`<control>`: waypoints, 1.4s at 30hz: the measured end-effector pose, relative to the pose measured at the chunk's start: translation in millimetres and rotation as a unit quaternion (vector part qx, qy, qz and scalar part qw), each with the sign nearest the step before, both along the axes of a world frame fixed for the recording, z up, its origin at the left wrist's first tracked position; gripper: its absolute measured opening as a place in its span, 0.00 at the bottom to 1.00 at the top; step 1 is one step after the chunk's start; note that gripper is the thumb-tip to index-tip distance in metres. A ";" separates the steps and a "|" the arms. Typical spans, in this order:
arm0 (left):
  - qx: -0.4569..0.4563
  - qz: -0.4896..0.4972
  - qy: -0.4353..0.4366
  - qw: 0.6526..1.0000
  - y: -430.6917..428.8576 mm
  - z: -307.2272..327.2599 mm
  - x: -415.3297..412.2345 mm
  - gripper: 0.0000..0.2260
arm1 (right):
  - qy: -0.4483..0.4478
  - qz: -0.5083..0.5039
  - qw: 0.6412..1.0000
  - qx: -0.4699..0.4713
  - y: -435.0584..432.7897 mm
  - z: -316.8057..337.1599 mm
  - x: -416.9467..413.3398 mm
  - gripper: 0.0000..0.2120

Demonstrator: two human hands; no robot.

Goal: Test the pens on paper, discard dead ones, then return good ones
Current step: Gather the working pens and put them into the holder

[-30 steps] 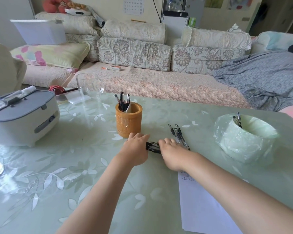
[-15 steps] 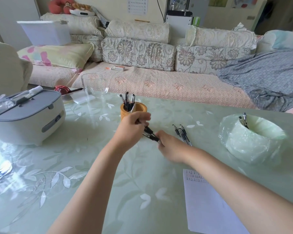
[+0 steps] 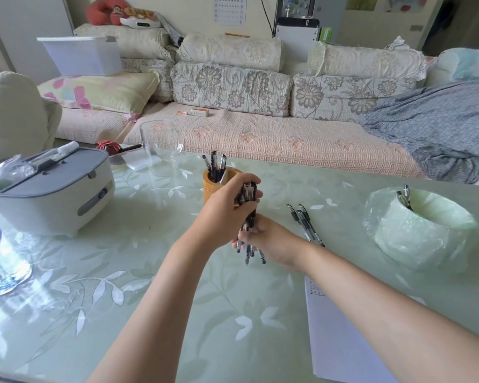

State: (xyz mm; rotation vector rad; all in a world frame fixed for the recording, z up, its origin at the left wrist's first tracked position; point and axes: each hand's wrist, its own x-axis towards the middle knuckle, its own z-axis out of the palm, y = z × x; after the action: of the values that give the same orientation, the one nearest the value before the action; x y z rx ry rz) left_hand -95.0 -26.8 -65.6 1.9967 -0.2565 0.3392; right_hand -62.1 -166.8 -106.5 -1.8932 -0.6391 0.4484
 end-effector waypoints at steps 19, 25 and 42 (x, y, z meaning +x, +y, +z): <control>0.064 0.061 -0.001 0.996 19.1 6.3 -1.4 0.13 | 0.007 -0.050 0.996 0.075 1.7 -10.7 -2.8 0.10; 0.121 0.015 -0.029 0.992 8.0 5.4 -1.8 0.14 | -0.037 -0.038 0.998 0.034 2.5 -4.6 -4.6 0.08; -0.054 0.243 0.000 0.969 51.0 -21.7 38.5 0.24 | -0.128 -0.222 0.951 0.171 31.0 54.9 52.7 0.08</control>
State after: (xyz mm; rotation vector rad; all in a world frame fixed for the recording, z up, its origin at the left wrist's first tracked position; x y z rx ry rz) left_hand -56.5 24.2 -87.3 1.9324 0.2550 0.6486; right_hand -9.3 -135.7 -51.6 -1.7019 -0.4037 -0.1930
